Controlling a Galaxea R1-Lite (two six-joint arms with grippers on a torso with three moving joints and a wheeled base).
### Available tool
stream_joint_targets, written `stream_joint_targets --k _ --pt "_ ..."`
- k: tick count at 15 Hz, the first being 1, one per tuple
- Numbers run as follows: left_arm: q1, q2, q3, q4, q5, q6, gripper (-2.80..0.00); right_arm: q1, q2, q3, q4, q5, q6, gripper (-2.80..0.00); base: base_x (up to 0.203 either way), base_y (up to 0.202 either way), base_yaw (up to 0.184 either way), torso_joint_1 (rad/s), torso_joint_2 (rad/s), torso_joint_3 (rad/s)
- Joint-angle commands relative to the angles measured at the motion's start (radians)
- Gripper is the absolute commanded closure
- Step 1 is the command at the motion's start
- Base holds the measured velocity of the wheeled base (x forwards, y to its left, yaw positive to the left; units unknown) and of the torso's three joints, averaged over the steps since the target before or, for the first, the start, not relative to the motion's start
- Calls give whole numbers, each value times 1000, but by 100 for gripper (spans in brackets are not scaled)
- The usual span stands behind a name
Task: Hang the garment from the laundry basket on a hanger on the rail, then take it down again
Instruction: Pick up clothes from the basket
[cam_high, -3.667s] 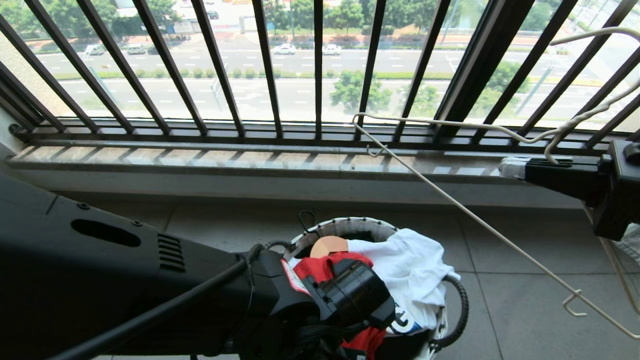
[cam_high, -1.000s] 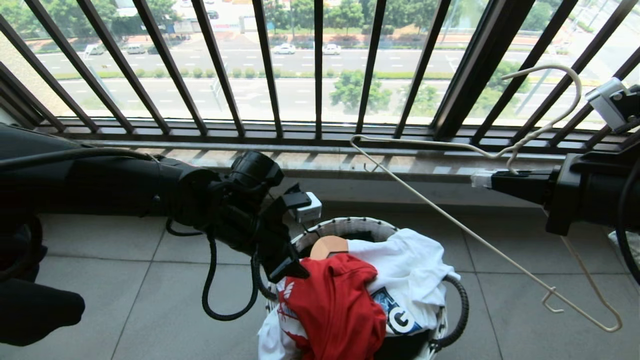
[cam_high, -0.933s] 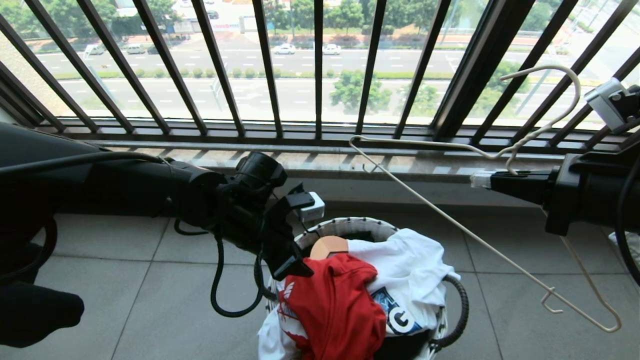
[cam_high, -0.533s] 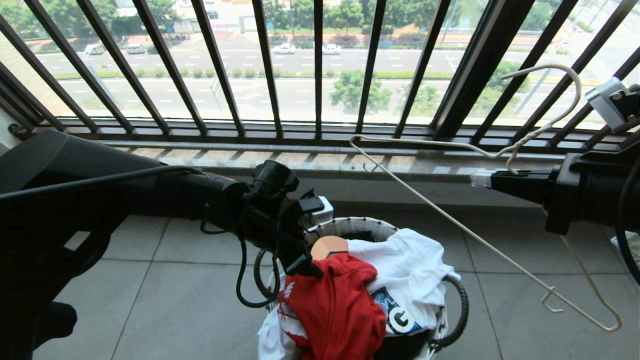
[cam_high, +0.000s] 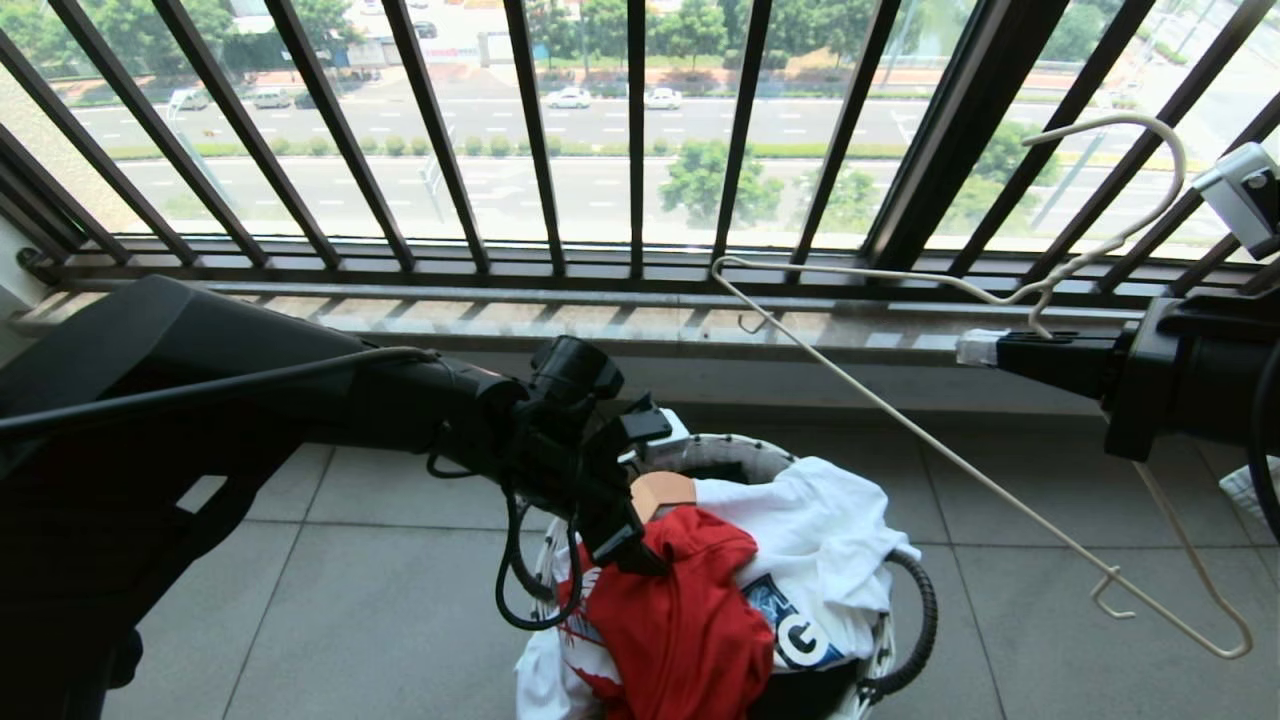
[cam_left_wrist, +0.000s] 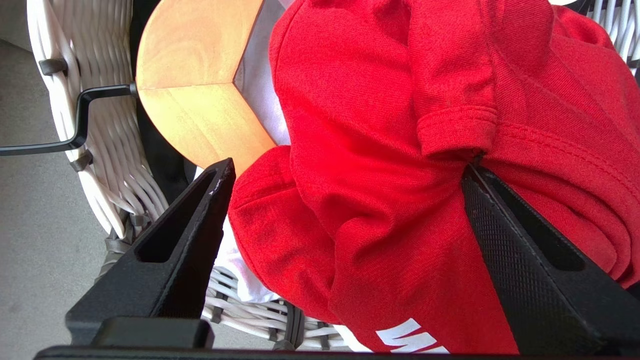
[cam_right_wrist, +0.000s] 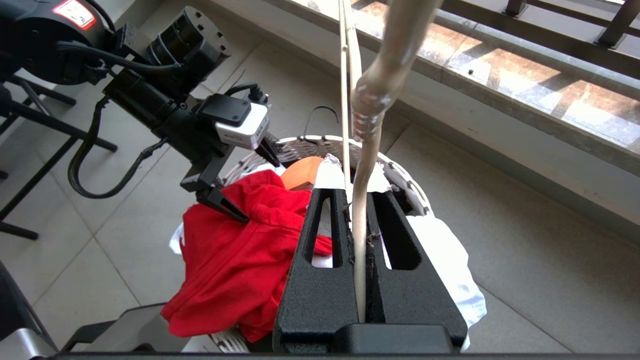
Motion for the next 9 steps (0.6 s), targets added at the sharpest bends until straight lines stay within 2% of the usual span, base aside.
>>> stream_joint_targets --k 1,4,9 --pt "-20 -6 4 2 -3 -20 -280 -3 -4 -2 -2 3 1 0 0 0 0 0 0 0" --pt "-33 4 -11 -5 -3 -53 -280 -5 -6 -2 -2 3 -1 0 0 0 0 0 0 0" --pt "-39 25 -97 -8 1 -187 -280 -6 -4 -1 -2 3 -1 0 0 0 0 0 0 0"
